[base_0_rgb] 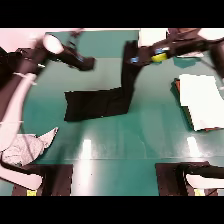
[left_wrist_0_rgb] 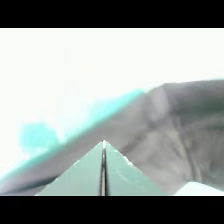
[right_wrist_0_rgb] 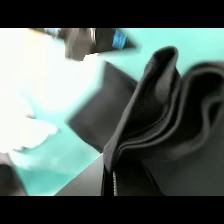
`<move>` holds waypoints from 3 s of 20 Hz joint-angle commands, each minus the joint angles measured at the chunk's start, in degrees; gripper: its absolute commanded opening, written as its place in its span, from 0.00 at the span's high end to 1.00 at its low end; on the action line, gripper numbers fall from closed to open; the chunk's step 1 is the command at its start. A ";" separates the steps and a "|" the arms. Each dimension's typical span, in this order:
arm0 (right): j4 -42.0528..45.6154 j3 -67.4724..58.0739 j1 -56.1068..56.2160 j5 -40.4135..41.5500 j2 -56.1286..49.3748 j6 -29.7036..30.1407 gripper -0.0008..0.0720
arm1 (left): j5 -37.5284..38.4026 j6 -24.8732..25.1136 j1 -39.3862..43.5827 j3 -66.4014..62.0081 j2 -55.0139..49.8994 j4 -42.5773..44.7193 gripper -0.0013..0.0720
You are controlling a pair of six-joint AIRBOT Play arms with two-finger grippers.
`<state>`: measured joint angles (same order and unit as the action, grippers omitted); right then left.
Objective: Fold the shirts.
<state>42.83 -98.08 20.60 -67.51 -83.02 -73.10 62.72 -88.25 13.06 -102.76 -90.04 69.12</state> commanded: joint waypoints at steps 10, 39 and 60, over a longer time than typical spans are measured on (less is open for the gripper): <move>-0.72 -0.22 16.94 17.88 -11.47 5.11 0.58 | 4.79 0.31 -11.28 -0.55 14.47 4.85 0.95; -18.60 5.03 2.36 14.43 -29.92 2.67 0.97 | 3.32 3.19 -1.90 -0.44 14.45 2.32 0.95; 9.20 4.90 -53.94 9.42 -2.25 -4.42 0.97 | -0.57 2.58 7.89 -0.44 14.45 1.53 0.95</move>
<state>51.90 -93.08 -30.24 -62.04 -85.73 -77.45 62.30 -85.27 20.91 -103.20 -75.61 70.70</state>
